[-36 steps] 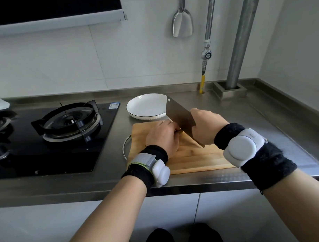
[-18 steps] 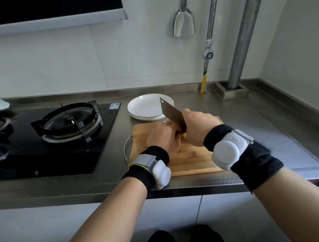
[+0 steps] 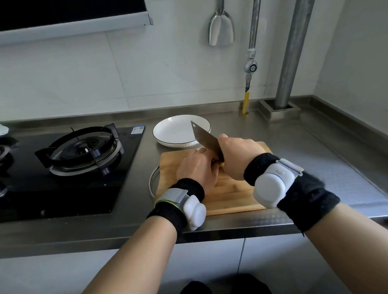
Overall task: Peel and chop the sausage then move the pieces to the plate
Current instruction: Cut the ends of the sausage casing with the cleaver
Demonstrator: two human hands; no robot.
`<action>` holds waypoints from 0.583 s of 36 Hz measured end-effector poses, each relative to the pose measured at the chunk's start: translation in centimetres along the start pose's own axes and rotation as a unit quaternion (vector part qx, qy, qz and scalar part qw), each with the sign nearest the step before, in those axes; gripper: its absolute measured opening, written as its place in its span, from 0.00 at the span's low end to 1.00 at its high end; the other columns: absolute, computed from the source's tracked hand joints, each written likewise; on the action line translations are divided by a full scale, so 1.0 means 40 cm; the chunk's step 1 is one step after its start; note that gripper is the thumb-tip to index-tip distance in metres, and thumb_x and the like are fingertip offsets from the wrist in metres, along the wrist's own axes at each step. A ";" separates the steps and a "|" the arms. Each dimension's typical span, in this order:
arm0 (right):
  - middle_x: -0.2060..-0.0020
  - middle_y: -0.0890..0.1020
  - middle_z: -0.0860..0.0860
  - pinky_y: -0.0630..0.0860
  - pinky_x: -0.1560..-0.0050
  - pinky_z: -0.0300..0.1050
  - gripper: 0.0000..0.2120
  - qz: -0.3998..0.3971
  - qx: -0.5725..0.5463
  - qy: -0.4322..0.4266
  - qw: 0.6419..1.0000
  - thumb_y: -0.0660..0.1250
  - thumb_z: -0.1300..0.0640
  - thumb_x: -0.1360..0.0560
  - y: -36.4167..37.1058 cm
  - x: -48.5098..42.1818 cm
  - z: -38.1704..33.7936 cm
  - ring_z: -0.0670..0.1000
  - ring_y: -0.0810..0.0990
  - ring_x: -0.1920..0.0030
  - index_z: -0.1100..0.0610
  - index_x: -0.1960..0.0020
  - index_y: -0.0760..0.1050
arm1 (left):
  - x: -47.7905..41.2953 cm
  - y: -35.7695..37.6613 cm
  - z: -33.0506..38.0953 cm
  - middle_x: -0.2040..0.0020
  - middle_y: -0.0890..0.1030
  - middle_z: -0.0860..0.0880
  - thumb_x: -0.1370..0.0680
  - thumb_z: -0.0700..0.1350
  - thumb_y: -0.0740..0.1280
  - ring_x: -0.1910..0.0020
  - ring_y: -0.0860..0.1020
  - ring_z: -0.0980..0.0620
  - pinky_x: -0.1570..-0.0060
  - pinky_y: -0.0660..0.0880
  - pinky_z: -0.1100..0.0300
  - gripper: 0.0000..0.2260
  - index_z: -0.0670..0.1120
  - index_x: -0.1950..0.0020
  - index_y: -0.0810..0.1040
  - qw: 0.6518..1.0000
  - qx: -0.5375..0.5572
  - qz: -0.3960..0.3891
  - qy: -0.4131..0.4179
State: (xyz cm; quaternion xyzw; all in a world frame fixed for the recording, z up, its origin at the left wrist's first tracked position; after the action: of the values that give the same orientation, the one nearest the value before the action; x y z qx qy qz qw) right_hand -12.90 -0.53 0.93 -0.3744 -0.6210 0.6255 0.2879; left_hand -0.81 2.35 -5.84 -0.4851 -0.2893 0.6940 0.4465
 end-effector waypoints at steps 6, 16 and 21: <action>0.64 0.77 0.50 0.82 0.58 0.50 0.10 0.008 0.035 -0.013 0.999 0.62 0.62 0.23 0.014 0.028 0.008 0.54 0.81 0.62 0.56 0.43 0.67 | -0.005 0.002 -0.001 0.47 0.81 0.52 0.22 0.49 0.61 0.46 0.74 0.47 0.51 0.76 0.50 0.08 0.53 0.48 0.78 1.000 -0.018 -0.007 -0.006; 0.67 0.72 0.49 0.72 0.64 0.48 0.09 0.013 0.022 -0.021 0.999 0.60 0.63 0.24 0.012 0.001 -0.010 0.55 0.77 0.64 0.58 0.44 0.66 | -0.004 0.003 -0.006 0.50 0.81 0.51 0.22 0.48 0.61 0.48 0.75 0.45 0.54 0.76 0.50 0.07 0.52 0.52 0.78 1.000 -0.004 -0.002 -0.003; 0.67 0.73 0.49 0.77 0.63 0.48 0.09 0.006 0.050 -0.026 0.998 0.61 0.62 0.23 0.008 0.025 0.003 0.55 0.78 0.63 0.57 0.44 0.66 | -0.006 0.009 -0.007 0.49 0.81 0.53 0.22 0.49 0.62 0.47 0.75 0.47 0.53 0.77 0.50 0.07 0.54 0.49 0.79 1.000 -0.001 -0.001 -0.005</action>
State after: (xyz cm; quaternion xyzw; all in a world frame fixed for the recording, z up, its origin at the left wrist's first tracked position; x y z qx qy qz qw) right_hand -13.53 0.20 0.51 -0.3473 -0.5936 0.6672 0.2863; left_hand -0.63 2.00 -6.13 -0.4823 -0.2925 0.6955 0.4451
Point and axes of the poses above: each hand's wrist, its own x-axis away from the middle knuckle, its own y-axis out of the palm, z = x × y, the point moved 1 cm from there along -x, towards the middle knuckle
